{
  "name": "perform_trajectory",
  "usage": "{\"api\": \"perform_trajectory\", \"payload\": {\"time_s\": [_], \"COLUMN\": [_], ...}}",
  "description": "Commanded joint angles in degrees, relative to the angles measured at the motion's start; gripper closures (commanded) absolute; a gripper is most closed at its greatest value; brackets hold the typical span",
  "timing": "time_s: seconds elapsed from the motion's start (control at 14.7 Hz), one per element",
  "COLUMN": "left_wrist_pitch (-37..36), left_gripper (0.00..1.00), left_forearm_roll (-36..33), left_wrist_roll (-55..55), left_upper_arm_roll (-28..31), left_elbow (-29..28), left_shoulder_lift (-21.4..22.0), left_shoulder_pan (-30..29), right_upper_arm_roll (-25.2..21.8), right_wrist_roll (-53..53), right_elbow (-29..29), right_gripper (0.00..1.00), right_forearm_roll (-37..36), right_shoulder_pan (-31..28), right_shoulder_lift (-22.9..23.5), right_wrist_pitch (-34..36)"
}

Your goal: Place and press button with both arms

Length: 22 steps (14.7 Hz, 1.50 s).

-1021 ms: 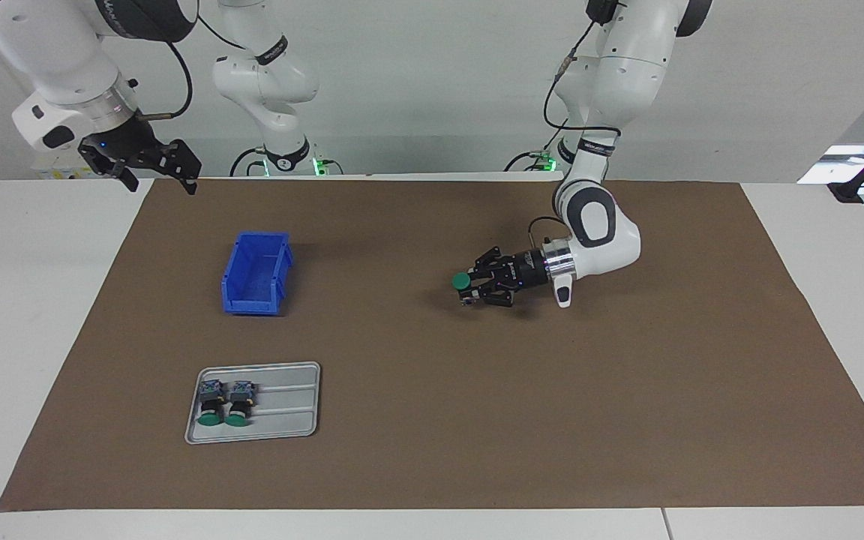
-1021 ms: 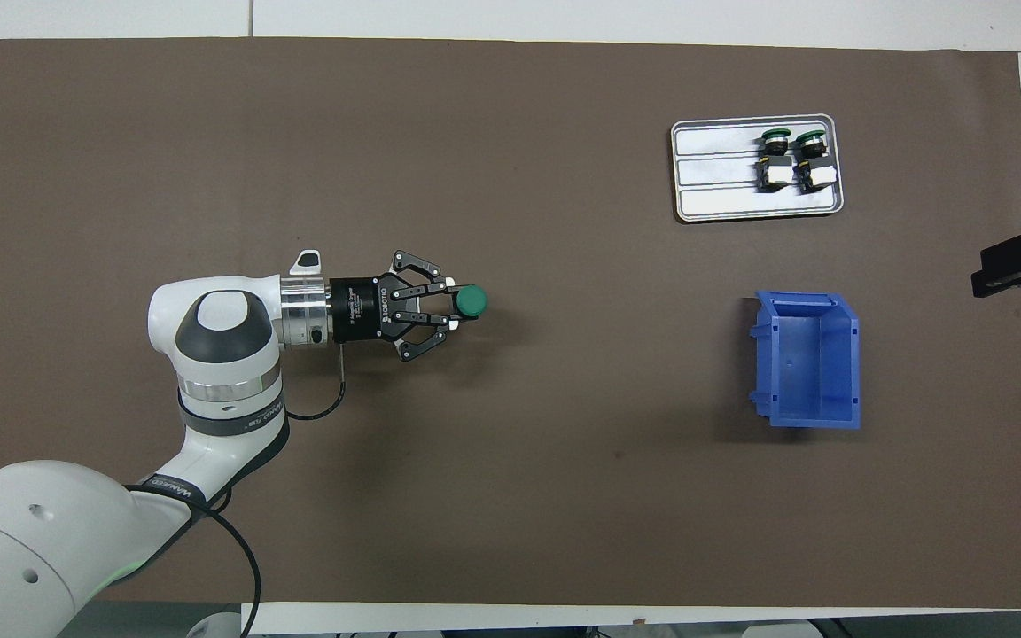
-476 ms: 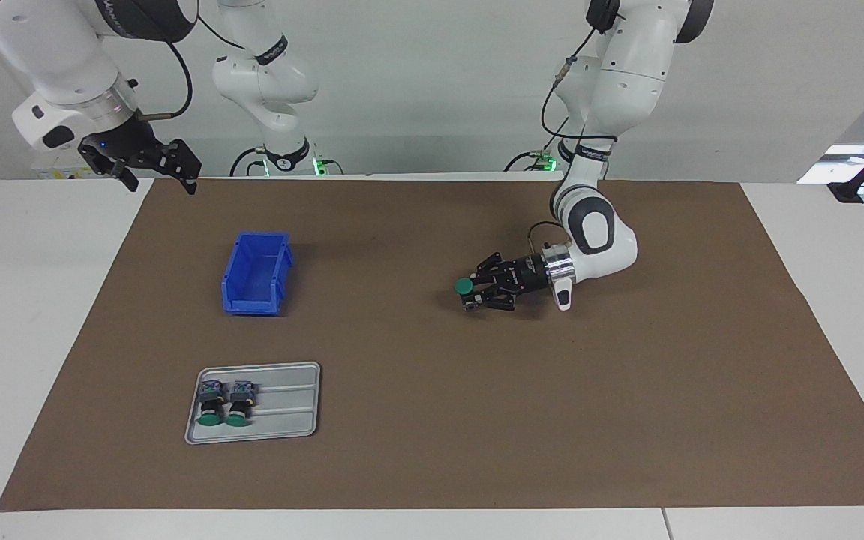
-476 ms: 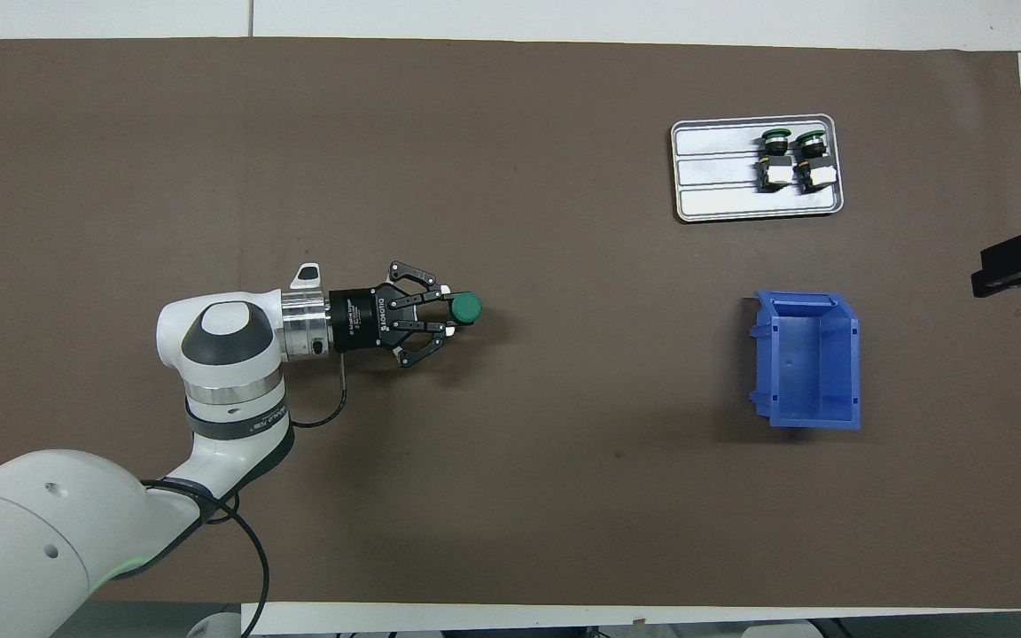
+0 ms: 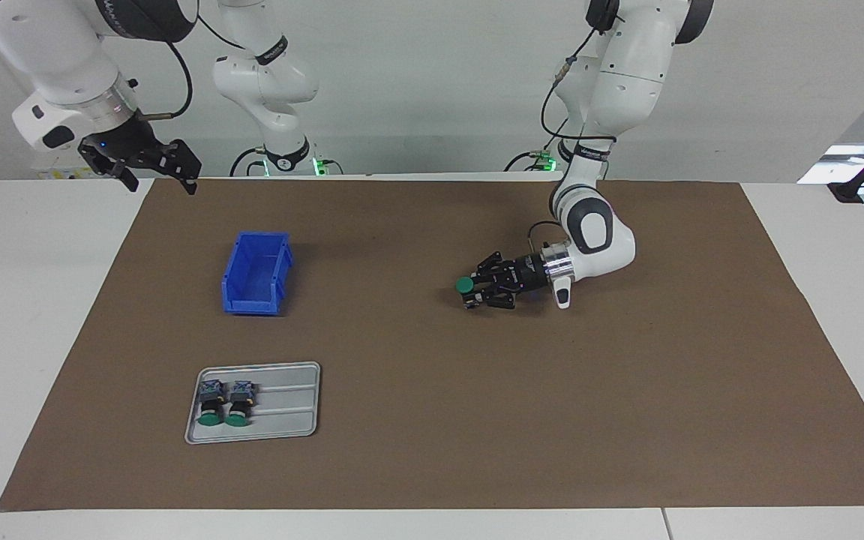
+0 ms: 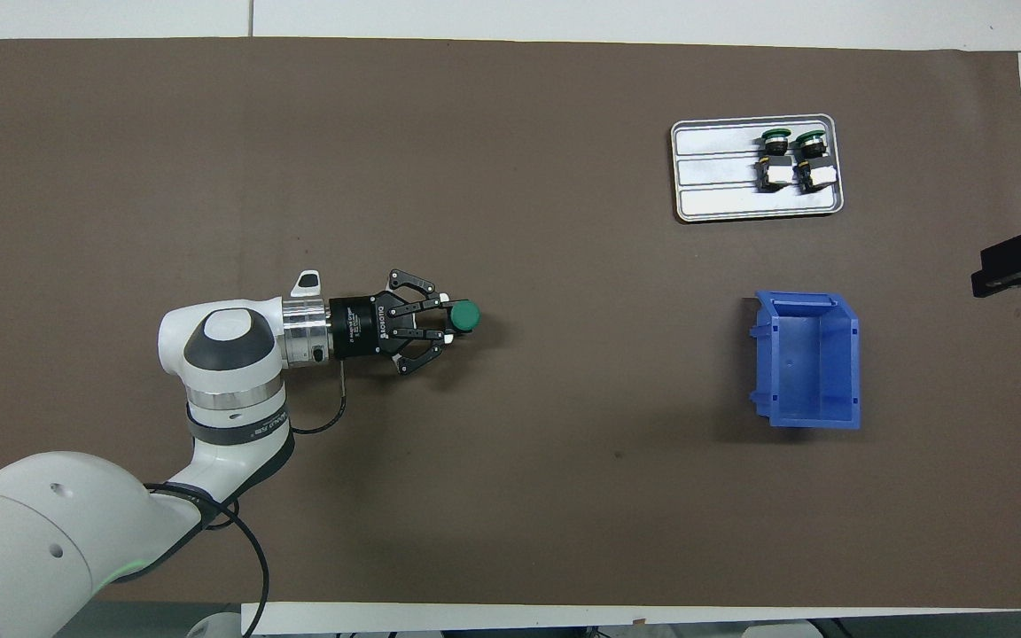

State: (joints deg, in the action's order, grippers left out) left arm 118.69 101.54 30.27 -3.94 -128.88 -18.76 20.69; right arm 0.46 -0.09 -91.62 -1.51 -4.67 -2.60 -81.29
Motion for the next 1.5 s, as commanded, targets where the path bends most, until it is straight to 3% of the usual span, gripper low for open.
{"api": "perform_trajectory", "payload": {"time_s": [0.0, 0.27, 0.34, 0.54, 1.02, 1.29, 1.43], "left_wrist_pitch": [1.28, 2.25, 3.21, 5.24, 5.42, 9.00, 11.73], "left_gripper": [0.68, 0.53, 0.45, 0.40, 0.36, 0.34, 0.41], "left_forearm_roll": [1.46, 1.46, 1.38, 1.38, 1.11, 0.76, 0.50], "left_wrist_roll": [-1.35, -1.70, -1.79, -1.35, 0.14, 6.54, 8.83], "left_upper_arm_roll": [-0.01, 0.07, 0.16, 0.16, 0.25, 0.34, 0.34], "left_elbow": [-1.03, -1.20, -1.29, -1.38, -3.92, -4.10, -4.01], "left_shoulder_lift": [0.66, 1.18, 1.45, 2.15, 6.98, 10.49, 13.47], "left_shoulder_pan": [0.49, 0.49, 0.58, 1.37, 1.55, 3.83, 4.01], "right_upper_arm_roll": [0.33, 0.33, 0.33, 0.33, 0.60, 2.79, 3.50], "right_wrist_roll": [-0.96, -0.96, -0.96, -0.96, -1.40, -1.31, -1.22], "right_elbow": [-1.63, -1.63, -1.63, -1.63, -1.80, -2.07, -2.07], "right_gripper": [0.00, 0.00, 0.00, 0.00, 0.00, 0.00, 0.00], "right_forearm_roll": [-0.43, -0.43, -0.43, -0.43, -0.34, -0.16, 1.94], "right_shoulder_pan": [-0.43, -0.43, -0.43, -0.43, -0.17, -0.17, 0.35], "right_shoulder_lift": [-1.35, -1.35, -1.35, -1.35, -1.44, -1.53, -1.35], "right_wrist_pitch": [-0.45, -0.53, -0.53, -0.45, -0.18, -0.44, -1.84]}}
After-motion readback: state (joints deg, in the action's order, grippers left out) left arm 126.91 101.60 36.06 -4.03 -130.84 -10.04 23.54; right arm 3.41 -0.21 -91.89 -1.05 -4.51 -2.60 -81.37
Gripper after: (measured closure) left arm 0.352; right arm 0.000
